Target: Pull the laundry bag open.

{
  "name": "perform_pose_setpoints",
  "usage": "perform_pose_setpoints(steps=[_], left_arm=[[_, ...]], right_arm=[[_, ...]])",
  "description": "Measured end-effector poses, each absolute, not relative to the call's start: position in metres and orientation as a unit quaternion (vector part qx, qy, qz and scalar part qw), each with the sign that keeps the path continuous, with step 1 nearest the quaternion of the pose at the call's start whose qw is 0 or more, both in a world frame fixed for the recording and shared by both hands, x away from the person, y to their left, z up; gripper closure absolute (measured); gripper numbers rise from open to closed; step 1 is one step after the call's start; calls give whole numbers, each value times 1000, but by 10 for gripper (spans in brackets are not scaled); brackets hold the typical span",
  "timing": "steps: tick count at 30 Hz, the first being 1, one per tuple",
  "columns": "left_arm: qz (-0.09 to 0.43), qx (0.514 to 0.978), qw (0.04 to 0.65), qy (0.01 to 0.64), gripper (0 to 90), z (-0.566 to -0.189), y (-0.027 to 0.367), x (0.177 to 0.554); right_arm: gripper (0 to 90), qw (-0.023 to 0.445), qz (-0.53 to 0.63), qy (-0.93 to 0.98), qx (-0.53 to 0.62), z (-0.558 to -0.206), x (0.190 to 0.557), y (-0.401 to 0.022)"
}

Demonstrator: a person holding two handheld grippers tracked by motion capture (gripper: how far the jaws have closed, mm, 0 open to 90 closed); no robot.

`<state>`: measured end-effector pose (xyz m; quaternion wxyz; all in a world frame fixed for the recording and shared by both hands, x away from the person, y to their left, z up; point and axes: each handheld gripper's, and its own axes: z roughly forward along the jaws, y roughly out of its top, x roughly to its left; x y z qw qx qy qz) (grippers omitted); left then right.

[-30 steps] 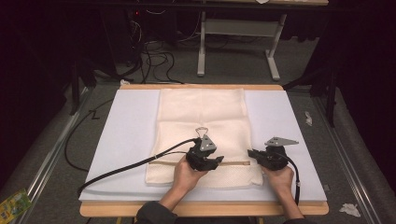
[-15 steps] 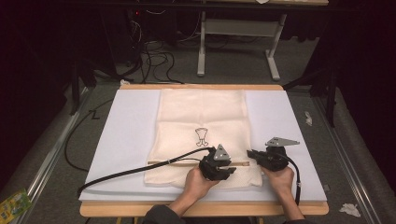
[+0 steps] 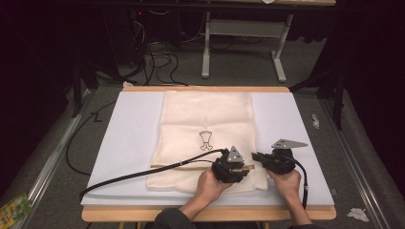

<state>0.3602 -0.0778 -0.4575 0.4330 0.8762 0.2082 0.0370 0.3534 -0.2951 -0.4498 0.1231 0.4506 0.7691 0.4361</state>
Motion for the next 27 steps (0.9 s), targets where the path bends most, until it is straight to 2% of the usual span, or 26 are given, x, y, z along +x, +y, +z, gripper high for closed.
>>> perform_pose_setpoints(steps=[10, 20, 27], left_arm=[[34, 879, 429, 204, 655, -461, -85, 365], [28, 876, 444, 184, 762, -457, -87, 362], [12, 871, 452, 194, 786, -461, -90, 364]], right_arm=[[884, 129, 446, 775, 429, -437, 353, -286], [884, 129, 445, 773, 434, -439, 354, -286], [884, 130, 444, 773, 435, -440, 353, -286]])
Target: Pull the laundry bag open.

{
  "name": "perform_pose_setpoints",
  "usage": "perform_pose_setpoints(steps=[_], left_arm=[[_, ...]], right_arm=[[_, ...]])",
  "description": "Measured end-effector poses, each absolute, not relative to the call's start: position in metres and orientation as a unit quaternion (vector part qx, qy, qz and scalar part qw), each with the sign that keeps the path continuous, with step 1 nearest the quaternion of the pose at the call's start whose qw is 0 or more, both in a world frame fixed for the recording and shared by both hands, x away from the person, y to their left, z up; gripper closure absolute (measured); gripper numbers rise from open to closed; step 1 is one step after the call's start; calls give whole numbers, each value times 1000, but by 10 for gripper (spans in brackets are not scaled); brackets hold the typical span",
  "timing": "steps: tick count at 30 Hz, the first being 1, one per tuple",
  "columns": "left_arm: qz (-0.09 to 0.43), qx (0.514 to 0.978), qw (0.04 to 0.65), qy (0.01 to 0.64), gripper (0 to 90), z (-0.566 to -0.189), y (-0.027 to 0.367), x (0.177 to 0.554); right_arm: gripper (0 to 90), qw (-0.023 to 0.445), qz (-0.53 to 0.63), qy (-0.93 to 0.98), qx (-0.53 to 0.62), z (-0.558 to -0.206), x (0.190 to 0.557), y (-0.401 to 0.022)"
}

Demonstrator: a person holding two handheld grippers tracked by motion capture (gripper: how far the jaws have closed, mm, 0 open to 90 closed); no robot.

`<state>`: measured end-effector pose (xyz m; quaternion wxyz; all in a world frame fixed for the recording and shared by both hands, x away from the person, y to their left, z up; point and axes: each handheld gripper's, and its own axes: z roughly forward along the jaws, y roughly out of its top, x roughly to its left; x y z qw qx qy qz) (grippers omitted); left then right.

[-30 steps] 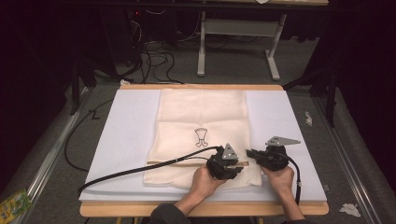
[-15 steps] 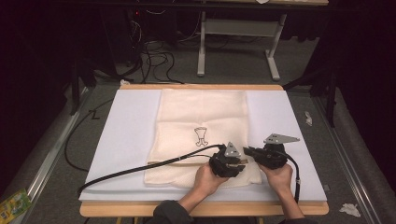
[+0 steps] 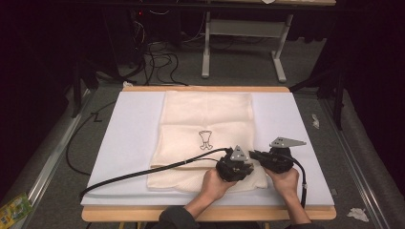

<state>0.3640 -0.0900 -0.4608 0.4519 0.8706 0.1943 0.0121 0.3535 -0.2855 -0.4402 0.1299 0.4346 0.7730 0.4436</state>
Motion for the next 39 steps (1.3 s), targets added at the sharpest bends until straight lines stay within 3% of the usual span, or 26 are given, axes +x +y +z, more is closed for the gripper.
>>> perform_pose_setpoints(steps=[10, 39], left_arm=[[12, 872, 446, 201, 865, -462, -90, 367], [18, 882, 426, 198, 871, -452, -83, 366]], right_arm=[[883, 131, 447, 770, 436, -442, 354, -287], [884, 138, 439, 775, 432, -447, 352, -293]])
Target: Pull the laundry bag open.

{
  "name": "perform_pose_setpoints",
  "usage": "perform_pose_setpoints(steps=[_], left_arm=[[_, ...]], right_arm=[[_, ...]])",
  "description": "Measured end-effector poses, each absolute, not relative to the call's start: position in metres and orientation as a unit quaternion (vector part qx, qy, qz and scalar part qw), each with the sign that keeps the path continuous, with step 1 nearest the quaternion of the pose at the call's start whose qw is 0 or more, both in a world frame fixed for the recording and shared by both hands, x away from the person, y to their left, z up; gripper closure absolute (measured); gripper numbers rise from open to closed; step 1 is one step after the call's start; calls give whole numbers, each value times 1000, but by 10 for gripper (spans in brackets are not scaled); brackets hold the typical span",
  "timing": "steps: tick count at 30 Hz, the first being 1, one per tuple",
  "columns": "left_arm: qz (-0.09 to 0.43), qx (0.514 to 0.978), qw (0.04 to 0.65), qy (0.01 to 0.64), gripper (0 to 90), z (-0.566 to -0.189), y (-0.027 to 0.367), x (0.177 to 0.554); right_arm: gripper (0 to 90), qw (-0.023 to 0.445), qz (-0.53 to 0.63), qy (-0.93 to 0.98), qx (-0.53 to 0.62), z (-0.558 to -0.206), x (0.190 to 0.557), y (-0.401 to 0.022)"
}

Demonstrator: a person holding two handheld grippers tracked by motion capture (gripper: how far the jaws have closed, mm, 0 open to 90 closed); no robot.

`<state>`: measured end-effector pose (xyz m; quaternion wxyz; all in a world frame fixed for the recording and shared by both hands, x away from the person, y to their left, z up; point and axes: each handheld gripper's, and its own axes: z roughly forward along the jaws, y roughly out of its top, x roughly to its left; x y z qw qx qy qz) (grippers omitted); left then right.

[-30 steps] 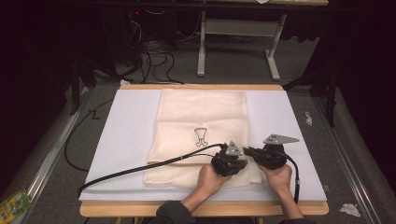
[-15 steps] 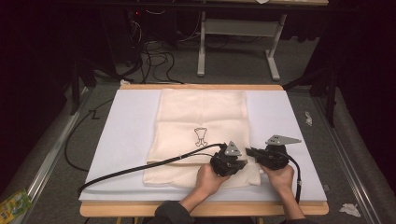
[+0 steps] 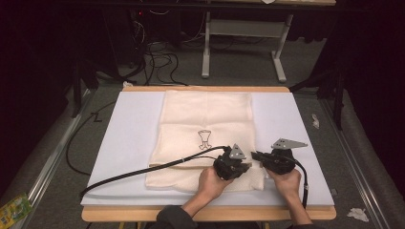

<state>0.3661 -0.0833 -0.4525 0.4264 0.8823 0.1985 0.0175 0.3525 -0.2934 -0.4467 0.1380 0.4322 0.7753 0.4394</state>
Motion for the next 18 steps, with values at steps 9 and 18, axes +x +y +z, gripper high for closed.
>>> perform_pose_setpoints(steps=[9, 18], left_arm=[[38, 888, 415, 194, 871, -451, -79, 363], [34, 884, 418, 205, 871, -452, -67, 366]], right_arm=[[884, 139, 444, 771, 435, -447, 352, -297], [884, 137, 441, 770, 440, -447, 353, -298]])
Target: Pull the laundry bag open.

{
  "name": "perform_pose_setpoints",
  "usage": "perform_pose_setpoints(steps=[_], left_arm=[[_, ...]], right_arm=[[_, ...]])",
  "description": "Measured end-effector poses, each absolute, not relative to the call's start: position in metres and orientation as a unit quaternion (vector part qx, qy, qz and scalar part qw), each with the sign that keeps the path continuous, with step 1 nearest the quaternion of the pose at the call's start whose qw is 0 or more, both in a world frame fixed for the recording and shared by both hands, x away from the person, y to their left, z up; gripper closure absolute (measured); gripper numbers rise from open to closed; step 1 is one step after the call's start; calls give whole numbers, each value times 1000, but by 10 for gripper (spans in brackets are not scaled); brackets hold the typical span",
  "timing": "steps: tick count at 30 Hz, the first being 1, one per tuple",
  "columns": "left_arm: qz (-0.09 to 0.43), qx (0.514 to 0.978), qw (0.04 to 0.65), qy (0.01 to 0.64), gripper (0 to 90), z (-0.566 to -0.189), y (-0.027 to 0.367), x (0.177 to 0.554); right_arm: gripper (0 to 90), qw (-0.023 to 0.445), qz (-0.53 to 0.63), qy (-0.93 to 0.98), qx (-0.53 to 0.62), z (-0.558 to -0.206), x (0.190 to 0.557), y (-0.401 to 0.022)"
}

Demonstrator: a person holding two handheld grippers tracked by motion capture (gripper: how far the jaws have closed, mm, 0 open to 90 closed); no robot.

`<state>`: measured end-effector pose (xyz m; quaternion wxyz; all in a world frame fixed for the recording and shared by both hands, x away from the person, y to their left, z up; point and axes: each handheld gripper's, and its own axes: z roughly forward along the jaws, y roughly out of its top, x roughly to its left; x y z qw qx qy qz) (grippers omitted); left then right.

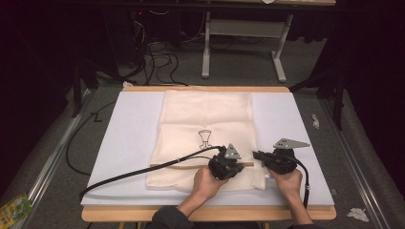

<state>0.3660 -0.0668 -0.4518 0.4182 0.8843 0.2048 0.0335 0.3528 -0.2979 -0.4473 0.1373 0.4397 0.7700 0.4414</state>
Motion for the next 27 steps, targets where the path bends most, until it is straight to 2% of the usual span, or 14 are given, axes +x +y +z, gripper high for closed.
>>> perform_pose_setpoints(steps=[27], left_arm=[[36, 881, 424, 205, 870, -452, -55, 364]], right_arm=[[881, 141, 440, 771, 438, -452, 353, -297]])
